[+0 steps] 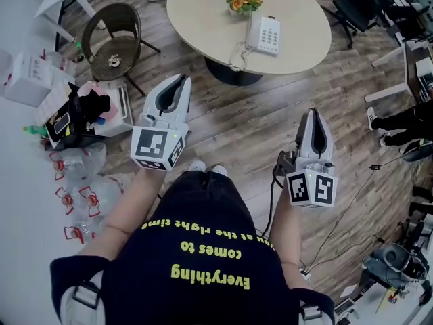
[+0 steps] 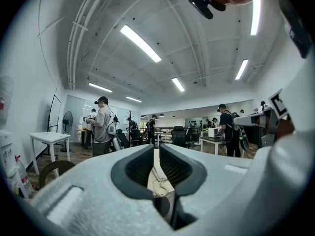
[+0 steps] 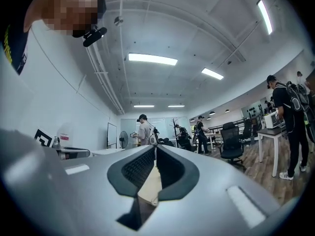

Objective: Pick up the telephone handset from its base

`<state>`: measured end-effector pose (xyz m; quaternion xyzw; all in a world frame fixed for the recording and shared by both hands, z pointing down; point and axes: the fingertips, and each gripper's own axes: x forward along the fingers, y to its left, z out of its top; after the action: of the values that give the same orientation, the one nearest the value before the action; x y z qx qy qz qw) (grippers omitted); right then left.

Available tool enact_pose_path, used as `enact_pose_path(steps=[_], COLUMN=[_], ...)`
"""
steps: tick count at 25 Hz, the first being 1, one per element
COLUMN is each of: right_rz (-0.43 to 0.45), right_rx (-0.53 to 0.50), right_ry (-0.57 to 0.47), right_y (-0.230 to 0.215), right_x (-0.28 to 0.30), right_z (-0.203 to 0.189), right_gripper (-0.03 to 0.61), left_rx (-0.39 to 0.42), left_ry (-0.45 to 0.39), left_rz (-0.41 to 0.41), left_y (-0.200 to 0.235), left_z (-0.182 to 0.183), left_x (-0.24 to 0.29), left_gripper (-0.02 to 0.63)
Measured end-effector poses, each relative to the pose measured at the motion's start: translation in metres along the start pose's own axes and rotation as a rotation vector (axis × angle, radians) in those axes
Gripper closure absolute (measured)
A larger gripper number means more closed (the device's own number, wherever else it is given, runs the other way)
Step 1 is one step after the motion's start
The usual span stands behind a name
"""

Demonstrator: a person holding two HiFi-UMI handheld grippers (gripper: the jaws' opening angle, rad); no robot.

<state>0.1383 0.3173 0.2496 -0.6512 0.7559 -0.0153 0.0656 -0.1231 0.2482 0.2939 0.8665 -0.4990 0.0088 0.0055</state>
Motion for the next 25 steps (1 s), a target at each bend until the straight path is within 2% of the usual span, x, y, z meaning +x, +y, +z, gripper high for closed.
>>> enact_pose_path(steps=[4,11,19,25], right_rz=[0.04,0.082,0.098,0.083], right_rx=[0.023,0.029,0.029,0.027], right_ry=[0.017,0.036,0.059,0.05], right_y=[-0.01,-0.025,-0.034,-0.043], right_x=[0.003,0.013,0.058,0.121], right_z=[-0.004,-0.011,-0.022,-0.023], right_gripper=[0.431,0.343,0.31,0.302], left_rx=[0.005,-0.02,-0.051,-0.043], left_ry=[0.004,0.02,0.009,0.016], left_rz=[0.017,0.048,0.034,-0.003], left_y=[-0.011,-0.018,-0.003,0.026], left_z=[-0.001,-0.004,-0.01,-0.008], left_x=[0.008,0.021,0.072,0.132], left_gripper=[0.49,0.4,0.365,0.337])
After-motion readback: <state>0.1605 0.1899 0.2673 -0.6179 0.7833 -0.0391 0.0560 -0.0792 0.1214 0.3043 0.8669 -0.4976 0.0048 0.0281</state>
